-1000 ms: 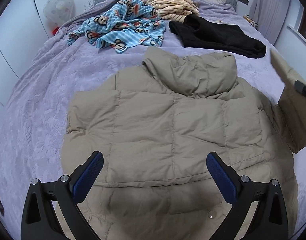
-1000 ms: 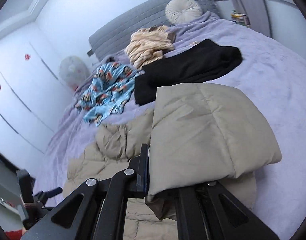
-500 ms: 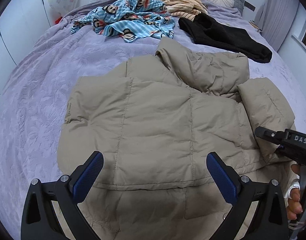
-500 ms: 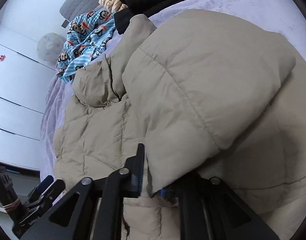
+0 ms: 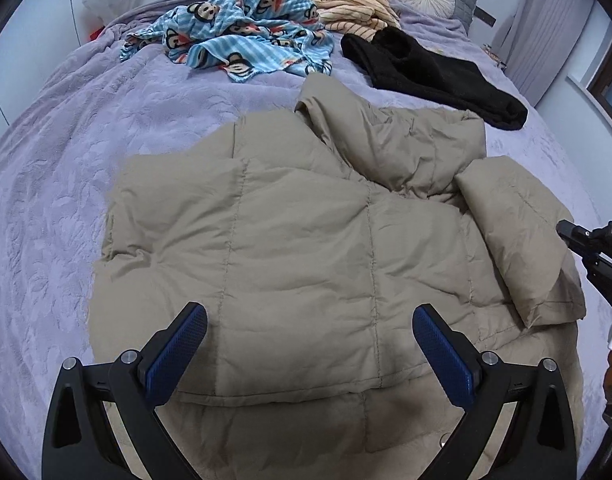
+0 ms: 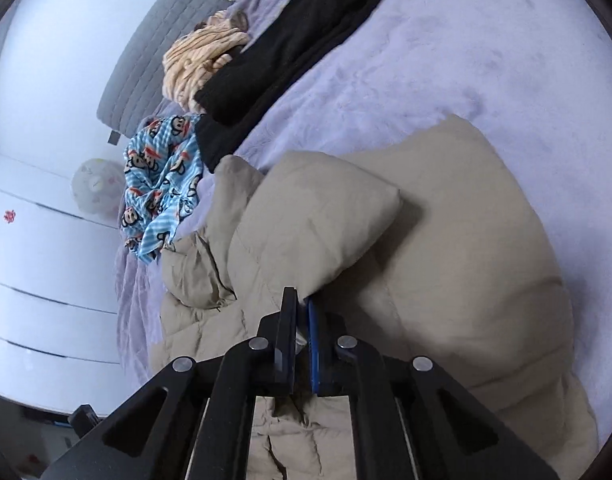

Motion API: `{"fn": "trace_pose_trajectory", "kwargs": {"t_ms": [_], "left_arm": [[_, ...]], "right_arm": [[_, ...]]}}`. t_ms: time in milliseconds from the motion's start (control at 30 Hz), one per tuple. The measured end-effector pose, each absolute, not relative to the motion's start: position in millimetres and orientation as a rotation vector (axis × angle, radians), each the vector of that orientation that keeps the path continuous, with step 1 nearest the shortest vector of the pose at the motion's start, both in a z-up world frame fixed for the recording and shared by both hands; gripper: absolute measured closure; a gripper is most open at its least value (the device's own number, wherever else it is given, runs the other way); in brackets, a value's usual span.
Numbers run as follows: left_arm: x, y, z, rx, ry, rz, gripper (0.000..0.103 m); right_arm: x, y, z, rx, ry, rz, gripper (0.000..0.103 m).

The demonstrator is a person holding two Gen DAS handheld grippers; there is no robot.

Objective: Fold large clothes

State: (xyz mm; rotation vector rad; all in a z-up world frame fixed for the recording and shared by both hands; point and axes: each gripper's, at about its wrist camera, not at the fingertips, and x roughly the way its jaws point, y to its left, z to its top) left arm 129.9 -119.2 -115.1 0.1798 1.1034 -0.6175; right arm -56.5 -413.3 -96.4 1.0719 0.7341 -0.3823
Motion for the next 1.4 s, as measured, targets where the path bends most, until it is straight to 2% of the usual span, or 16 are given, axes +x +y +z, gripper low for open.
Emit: {"fn": "trace_pose_trajectory", "kwargs": {"t_ms": [233, 400, 467, 600, 700, 733, 767, 800, 833, 867, 933, 1100, 1200, 1300, 1400], "left_arm": [[160, -82, -107, -0.008, 1.137, -0.648, 0.002], [168, -73, -105, -0.161, 1.176, -0.728, 0.002], [166, -79, -106, -0.183, 1.193, -0.770, 0.002], [160, -105, -110, -0.148, 1.223, -0.858, 0.002], [159, -132, -125, -0.115, 1.266, -0.897, 0.002], [161, -142, -132, -0.110, 1.281, -0.898, 0.007], [162, -151, -139, -0.110, 1.302, -0.898, 0.028], [165, -161, -148, -0.113, 1.344, -0.901, 0.039], [167, -170, -157, -0.130, 1.394, -0.896, 0.065], [168, -177, -164, -0.170, 1.437, -0.900, 0.093], [167, -184, -162, -0.240, 1.451, -0.914, 0.093], [153, -173, -103, -0.323, 1.273, -1.006, 0.093], [153, -147, -82, -0.350, 1.227, -1.003, 0.093], [154, -131, -92, -0.262, 1.241, -0.930, 0.093], [154, -128, -123, -0.167, 1.310, -0.864, 0.093]], "right_arm": [[15, -321, -57, 0.605, 0.816, -0.131, 0.097], [42, -256, -88, 0.429, 1.024, 0.016, 0.096], [45, -240, -102, 0.369, 1.101, 0.018, 0.091], [23, -239, -101, 0.369, 1.116, 0.022, 0.067], [-11, -263, -93, 0.464, 1.074, -0.007, 0.067], [-25, -276, -94, 0.506, 1.072, -0.037, 0.067], [-36, -286, -94, 0.545, 1.071, -0.054, 0.067], [-50, -299, -98, 0.602, 1.070, -0.071, 0.070], [-59, -309, -102, 0.647, 1.073, -0.075, 0.081], [-65, -314, -106, 0.673, 1.087, -0.076, 0.086], [-76, -322, -116, 0.682, 1.117, -0.098, 0.090], [-84, -333, -121, 0.608, 1.095, -0.177, 0.090], [-83, -350, -117, 0.528, 1.066, -0.275, 0.090], [-95, -380, -117, 0.542, 1.033, -0.395, 0.090], [-112, -411, -126, 0.607, 1.001, -0.465, 0.097]]}}
